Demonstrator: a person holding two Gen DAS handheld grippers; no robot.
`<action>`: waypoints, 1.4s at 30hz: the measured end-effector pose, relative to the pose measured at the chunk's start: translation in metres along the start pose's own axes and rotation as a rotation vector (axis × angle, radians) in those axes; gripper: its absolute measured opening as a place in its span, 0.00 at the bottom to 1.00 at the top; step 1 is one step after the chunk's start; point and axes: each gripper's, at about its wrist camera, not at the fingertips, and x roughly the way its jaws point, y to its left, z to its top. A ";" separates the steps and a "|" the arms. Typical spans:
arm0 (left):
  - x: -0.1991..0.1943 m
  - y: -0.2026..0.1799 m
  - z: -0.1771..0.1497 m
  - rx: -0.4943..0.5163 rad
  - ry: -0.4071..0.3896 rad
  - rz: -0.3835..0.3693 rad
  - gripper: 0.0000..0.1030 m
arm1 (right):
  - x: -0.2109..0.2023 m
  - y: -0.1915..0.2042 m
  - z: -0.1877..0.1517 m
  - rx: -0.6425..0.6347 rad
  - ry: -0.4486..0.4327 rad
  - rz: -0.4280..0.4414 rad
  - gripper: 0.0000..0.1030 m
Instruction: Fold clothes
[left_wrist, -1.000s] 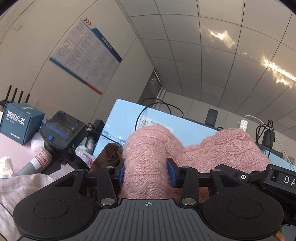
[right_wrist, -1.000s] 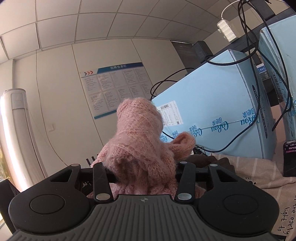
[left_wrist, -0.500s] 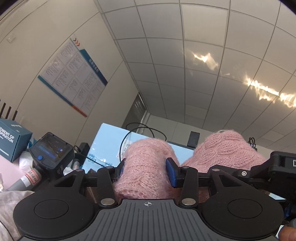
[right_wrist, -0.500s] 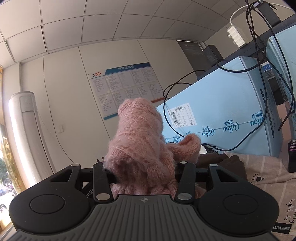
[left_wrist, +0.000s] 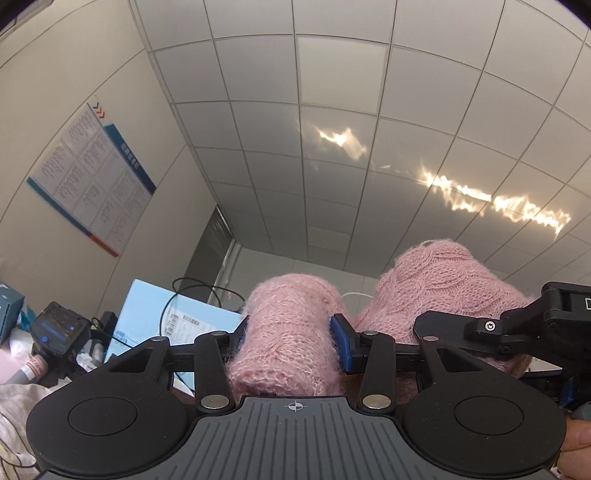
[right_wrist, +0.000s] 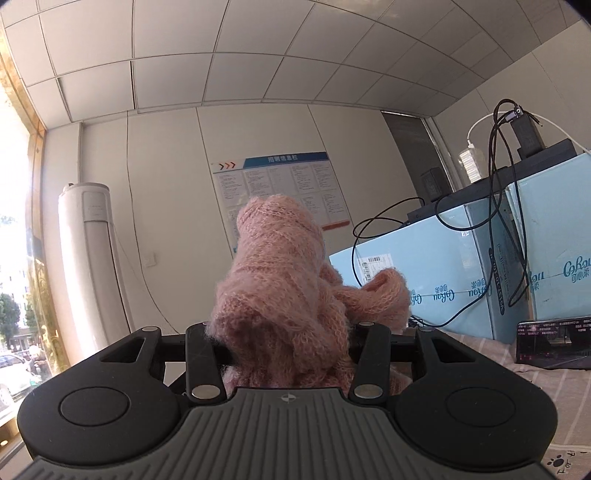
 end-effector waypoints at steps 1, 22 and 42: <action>0.000 -0.008 -0.001 -0.006 0.012 -0.024 0.40 | -0.011 -0.002 0.001 0.011 -0.005 -0.007 0.41; 0.056 -0.130 -0.096 -0.215 0.583 -0.281 0.40 | -0.198 -0.111 -0.028 0.256 0.008 -0.449 0.47; 0.083 -0.137 -0.152 -0.038 0.900 -0.054 0.83 | -0.256 -0.157 -0.036 0.541 -0.168 -0.825 0.92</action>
